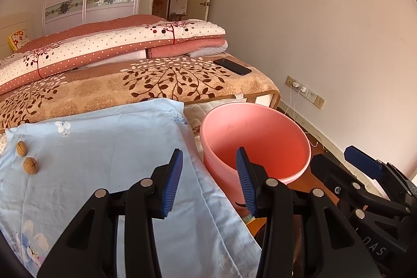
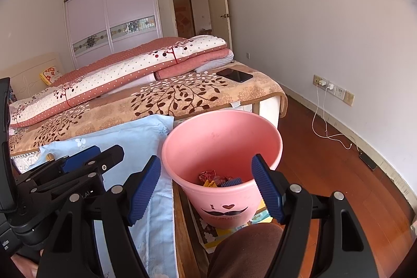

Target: Collect trash

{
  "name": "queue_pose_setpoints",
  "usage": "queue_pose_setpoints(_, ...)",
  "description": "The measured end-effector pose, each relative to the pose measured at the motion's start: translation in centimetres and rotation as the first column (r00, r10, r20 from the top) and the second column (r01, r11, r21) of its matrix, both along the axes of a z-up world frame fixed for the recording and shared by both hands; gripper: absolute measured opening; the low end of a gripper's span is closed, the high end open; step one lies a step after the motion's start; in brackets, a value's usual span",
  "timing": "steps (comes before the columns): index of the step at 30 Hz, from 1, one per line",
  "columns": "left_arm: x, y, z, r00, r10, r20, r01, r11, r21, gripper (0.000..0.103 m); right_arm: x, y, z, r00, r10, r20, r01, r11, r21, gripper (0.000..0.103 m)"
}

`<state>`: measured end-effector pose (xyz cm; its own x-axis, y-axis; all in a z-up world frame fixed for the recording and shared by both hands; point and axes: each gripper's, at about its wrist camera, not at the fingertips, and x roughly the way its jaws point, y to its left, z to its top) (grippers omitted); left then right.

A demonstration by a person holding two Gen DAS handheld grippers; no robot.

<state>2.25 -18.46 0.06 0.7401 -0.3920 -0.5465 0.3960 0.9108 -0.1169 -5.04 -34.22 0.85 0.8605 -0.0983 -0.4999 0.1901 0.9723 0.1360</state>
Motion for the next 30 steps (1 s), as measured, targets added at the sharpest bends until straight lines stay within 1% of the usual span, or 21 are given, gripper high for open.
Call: queue_pose_setpoints(30,-0.01,-0.3,-0.41,1.0,-0.013,-0.007,0.013,1.0,0.01,0.043,0.16,-0.15,-0.6,1.0,-0.013,-0.008,0.013,1.0,0.011,0.071)
